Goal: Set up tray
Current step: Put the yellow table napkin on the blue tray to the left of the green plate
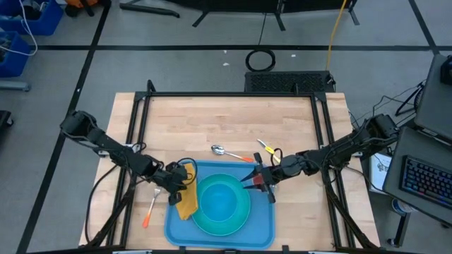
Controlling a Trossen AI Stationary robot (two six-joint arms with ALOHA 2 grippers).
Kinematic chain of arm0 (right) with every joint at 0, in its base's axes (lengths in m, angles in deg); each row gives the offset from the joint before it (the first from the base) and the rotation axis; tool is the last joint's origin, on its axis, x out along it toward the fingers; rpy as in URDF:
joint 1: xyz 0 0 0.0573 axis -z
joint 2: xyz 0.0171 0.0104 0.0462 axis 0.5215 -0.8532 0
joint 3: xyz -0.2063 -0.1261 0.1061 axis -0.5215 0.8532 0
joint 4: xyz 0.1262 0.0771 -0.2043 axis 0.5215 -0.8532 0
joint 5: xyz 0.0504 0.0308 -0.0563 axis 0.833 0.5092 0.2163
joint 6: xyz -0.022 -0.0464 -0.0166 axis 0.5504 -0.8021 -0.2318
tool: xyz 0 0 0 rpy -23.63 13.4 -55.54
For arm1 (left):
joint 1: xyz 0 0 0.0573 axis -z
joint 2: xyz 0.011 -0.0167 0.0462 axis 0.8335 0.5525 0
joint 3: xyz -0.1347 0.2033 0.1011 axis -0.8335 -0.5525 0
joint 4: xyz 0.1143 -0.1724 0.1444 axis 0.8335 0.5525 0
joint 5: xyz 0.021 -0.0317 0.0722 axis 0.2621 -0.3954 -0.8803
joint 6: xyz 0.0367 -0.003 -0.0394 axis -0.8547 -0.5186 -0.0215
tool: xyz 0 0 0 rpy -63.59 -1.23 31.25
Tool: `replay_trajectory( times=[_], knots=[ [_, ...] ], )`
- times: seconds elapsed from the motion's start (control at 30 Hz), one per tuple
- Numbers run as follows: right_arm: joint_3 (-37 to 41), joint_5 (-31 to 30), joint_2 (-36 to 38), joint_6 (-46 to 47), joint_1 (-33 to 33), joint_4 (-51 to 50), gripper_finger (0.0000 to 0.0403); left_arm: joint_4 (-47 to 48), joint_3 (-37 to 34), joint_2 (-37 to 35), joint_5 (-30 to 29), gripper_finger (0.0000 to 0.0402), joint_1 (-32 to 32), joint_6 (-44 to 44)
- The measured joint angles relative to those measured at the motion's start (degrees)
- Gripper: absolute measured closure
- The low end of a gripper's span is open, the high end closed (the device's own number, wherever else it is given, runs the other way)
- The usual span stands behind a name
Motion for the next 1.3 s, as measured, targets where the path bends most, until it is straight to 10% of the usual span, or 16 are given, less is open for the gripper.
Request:
replay_trajectory(
  times=[1.3],
  knots=[
    [0.0, 0.02, 0.0, 0.46, -0.02, -0.38, 0.03, -9.97, 7.74, 9.39, -4.54, 0.0401, 9.81, 10.72]
  ],
)
